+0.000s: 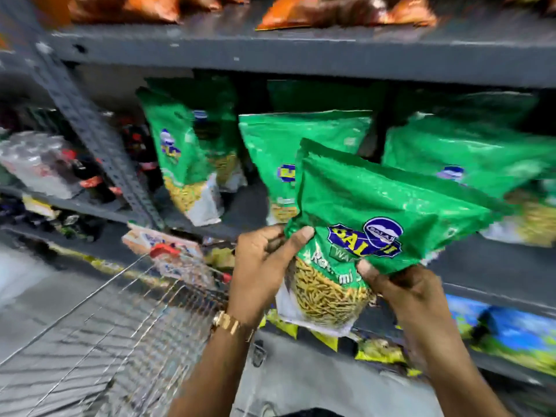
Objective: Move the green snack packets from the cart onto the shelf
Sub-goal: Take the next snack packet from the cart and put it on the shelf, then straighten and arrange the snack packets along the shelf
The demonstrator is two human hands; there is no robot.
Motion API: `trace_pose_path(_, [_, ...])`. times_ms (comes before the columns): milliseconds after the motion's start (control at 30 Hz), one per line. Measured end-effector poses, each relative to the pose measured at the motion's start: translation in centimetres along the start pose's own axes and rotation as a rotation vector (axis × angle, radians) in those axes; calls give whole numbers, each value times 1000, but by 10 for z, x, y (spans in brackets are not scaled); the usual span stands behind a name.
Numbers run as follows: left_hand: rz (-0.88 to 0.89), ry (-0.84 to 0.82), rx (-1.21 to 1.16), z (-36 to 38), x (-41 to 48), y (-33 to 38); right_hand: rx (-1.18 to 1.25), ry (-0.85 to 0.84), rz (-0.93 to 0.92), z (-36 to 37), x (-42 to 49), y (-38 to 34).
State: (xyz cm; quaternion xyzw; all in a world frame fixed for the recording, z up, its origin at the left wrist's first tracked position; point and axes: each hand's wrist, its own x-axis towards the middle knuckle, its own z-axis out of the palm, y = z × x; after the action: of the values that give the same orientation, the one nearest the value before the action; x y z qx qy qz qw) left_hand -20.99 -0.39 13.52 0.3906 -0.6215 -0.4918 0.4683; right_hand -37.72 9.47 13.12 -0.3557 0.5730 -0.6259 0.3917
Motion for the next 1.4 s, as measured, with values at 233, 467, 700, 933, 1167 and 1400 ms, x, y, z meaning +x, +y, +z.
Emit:
trace_pose_path(233, [-20, -198, -33, 141, -3, 24, -80, 259, -48, -126, -21, -29])
trace_pose_path(467, [85, -475, 27, 277, -1, 39, -172, 462, -103, -245, -30, -39])
trace_pose_path(700, [-6, -462, -186, 368, 29, 24, -87, 498, -208, -312, 20, -24])
trace_pose_path(933, [-92, -238, -213, 398, 46, 0, -237, 416, -216, -343, 81, -1])
trace_pose_path(1167, [-165, -103, -243, 403, 34, -13, -235, 347, -178, -347, 82, 5])
trace_pose_path(1400, [351, 162, 193, 411, -16, -17, -361, 235, -155, -377, 34, -1])
